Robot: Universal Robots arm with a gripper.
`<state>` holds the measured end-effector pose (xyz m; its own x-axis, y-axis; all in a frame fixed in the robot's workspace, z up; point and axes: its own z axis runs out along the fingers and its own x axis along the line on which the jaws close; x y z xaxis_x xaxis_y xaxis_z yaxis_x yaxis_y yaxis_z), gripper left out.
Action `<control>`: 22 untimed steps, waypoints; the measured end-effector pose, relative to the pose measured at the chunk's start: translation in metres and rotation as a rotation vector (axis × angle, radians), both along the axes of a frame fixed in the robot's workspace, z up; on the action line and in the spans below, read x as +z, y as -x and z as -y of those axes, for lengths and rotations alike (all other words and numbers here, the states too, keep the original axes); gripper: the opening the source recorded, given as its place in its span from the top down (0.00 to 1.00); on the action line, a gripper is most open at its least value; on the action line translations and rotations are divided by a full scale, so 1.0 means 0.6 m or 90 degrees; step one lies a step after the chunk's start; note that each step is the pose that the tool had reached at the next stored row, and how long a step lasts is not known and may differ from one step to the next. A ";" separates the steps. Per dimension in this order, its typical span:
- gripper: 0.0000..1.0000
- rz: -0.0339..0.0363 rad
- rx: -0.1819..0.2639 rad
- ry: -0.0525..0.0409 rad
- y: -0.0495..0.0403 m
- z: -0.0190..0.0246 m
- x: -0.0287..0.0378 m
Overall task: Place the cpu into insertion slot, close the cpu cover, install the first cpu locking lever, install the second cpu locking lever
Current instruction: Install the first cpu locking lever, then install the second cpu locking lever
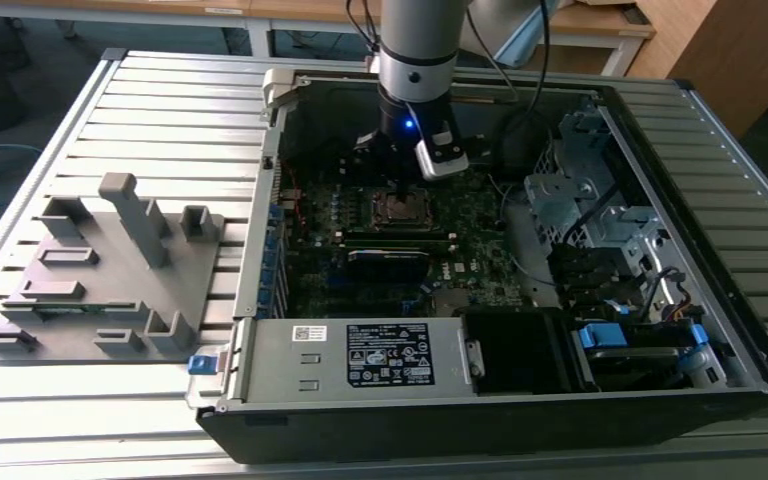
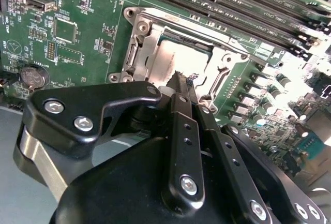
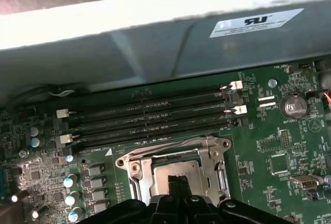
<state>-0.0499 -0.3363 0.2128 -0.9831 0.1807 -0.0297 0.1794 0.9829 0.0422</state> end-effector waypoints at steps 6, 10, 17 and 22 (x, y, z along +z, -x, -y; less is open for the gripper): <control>0.89 0.0000 0.009 0.0001 0.000 -0.0004 0.000; 0.89 -0.0001 0.009 0.0002 0.000 -0.0004 0.001; 0.89 0.0000 0.009 0.0001 0.000 -0.0004 0.005; 0.89 0.0000 0.009 0.0001 0.000 -0.0004 0.007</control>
<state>-0.0497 -0.3360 0.2168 -0.9855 0.1674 -0.0296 0.1661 0.9852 0.0421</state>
